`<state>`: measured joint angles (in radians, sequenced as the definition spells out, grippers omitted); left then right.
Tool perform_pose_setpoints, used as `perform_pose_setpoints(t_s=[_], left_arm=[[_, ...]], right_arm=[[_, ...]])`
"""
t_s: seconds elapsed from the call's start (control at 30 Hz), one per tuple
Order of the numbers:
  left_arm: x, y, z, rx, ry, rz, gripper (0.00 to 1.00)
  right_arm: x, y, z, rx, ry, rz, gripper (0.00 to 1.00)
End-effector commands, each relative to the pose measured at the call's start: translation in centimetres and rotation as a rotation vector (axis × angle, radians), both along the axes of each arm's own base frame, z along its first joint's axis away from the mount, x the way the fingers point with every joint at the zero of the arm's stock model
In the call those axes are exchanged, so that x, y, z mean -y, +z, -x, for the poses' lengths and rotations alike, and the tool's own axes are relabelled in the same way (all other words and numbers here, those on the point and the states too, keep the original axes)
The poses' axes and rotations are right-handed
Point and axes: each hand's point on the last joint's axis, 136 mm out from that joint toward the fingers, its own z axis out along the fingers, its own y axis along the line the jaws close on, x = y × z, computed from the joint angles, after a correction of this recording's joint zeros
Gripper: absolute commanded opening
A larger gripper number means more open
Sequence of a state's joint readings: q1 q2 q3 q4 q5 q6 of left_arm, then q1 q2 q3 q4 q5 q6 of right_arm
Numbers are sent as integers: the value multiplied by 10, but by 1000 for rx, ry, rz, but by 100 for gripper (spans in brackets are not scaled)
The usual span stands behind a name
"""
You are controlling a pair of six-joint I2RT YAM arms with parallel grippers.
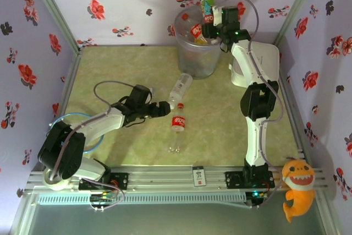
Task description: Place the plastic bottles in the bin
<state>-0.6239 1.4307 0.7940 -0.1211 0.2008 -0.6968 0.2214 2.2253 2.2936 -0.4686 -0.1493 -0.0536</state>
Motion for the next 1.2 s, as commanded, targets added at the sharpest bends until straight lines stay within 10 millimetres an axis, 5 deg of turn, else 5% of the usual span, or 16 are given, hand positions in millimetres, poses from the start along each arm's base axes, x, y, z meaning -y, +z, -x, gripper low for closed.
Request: perform_pose_setpoints(t_s=[0.0, 0.33, 0.57, 0.77, 1.17], left_arm=[[5, 5, -4, 23, -20, -18, 91], [9, 3, -3, 17, -27, -20, 92], [10, 2, -3, 17, -34, -24, 92], [15, 1, -6, 15, -48, -27, 92], [18, 3, -9, 17, -56, -32, 92]], right_arm=[[9, -5, -2, 2, -21, 15, 67], [9, 8, -3, 25, -24, 5, 84], [5, 44, -2, 88, -19, -43, 86], [0, 68, -4, 136, -14, -95, 84], [-12, 51, -25, 116, -15, -176, 65]])
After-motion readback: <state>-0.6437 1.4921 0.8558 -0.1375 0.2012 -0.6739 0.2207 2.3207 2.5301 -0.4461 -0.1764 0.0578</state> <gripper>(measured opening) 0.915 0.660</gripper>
